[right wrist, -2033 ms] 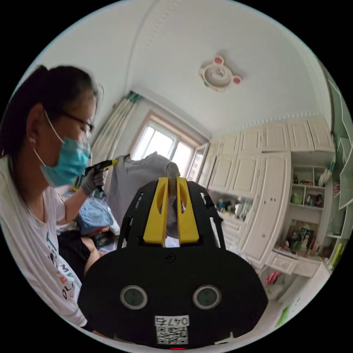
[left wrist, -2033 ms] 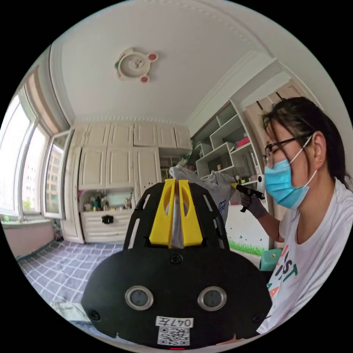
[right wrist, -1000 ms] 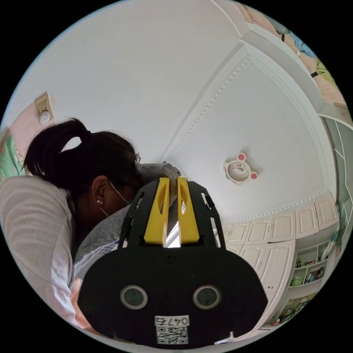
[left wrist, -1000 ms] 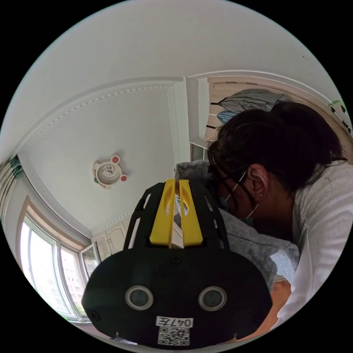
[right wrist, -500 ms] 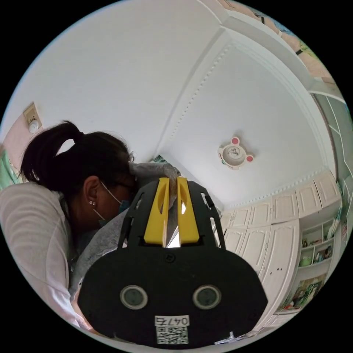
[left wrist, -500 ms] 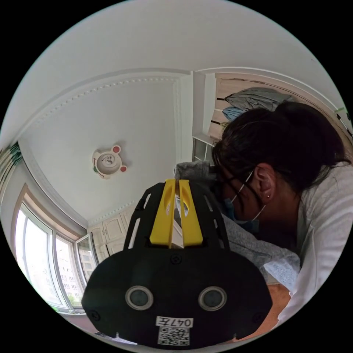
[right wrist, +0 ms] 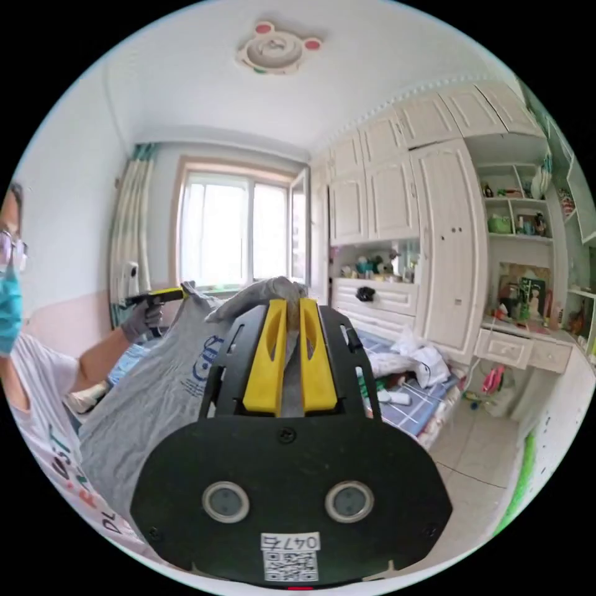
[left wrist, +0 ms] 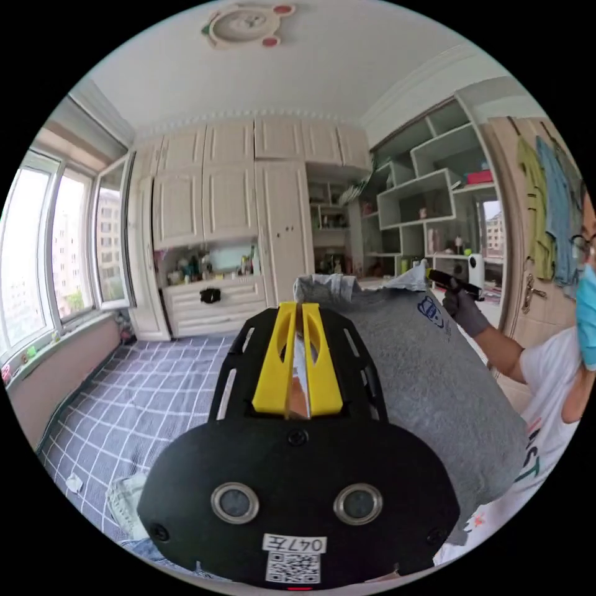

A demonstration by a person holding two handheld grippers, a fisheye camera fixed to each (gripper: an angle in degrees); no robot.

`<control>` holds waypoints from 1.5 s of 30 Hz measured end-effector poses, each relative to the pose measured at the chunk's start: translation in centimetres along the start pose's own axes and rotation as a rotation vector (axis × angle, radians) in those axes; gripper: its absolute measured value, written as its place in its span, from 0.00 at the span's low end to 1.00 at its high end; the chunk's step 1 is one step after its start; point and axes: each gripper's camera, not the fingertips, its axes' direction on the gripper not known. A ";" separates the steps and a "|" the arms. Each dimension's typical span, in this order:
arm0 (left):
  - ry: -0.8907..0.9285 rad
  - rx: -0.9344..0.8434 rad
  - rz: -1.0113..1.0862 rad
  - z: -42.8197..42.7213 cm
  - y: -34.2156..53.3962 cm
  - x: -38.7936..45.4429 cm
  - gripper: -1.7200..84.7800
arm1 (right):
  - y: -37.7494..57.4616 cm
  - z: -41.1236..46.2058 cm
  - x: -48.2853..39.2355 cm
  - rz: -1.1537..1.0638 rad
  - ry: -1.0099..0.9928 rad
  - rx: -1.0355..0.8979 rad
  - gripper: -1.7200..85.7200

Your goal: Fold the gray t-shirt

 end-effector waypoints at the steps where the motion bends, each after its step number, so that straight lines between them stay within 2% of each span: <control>1: -0.027 -0.029 0.010 5.2 0.1 0.2 0.01 | 0.5 1.5 0.4 0.006 0.011 -0.011 0.02; 5: -0.010 -0.001 0.006 16.4 1.2 1.5 0.01 | 3.8 8.2 0.4 -0.041 0.030 0.004 0.02; 8: 0.041 -0.044 0.051 23.3 4.2 4.0 0.01 | 7.5 12.2 -1.2 -0.144 -0.046 -0.107 0.02; 11: 0.079 -0.247 0.180 31.2 9.7 8.6 0.01 | 14.1 17.2 -3.1 -0.210 -0.165 -0.323 0.02; 16: 0.214 -0.751 0.340 47.4 25.6 21.8 0.01 | 29.2 25.2 -8.1 -0.198 -0.308 -0.696 0.03; 18: 0.251 -0.881 0.373 52.1 30.2 26.8 0.01 | 35.9 28.3 -10.7 -0.128 -0.359 -0.871 0.03; 23: 0.257 -1.117 0.503 60.8 35.7 38.0 0.02 | 41.5 31.2 -15.3 -0.066 -0.468 -1.040 0.04; 26: 0.250 -1.089 0.483 62.9 34.8 41.7 0.03 | 41.0 31.3 -16.1 -0.040 -0.470 -1.079 0.06; 30: 0.296 -0.921 0.274 61.8 31.7 42.8 0.08 | 39.3 29.5 -16.2 0.023 -0.413 -1.051 0.08; 34: 0.141 -0.716 -0.022 58.4 30.6 40.9 0.09 | 38.7 28.0 -16.8 0.081 -0.283 -0.999 0.08; 37: -0.001 -0.739 -0.235 59.1 32.1 39.6 0.08 | 39.4 28.0 -17.6 0.141 -0.170 -0.996 0.08; 40: 0.066 -0.764 -0.406 61.7 34.2 40.0 0.08 | 40.1 28.3 -18.8 0.199 -0.117 -0.990 0.08; 42: 0.120 -0.779 -0.425 63.7 34.1 41.9 0.10 | 40.2 28.3 -20.2 0.217 -0.077 -0.997 0.08; 45: 0.098 -0.764 -0.262 65.5 31.0 48.6 0.11 | 39.9 27.8 -22.0 0.206 -0.042 -1.010 0.08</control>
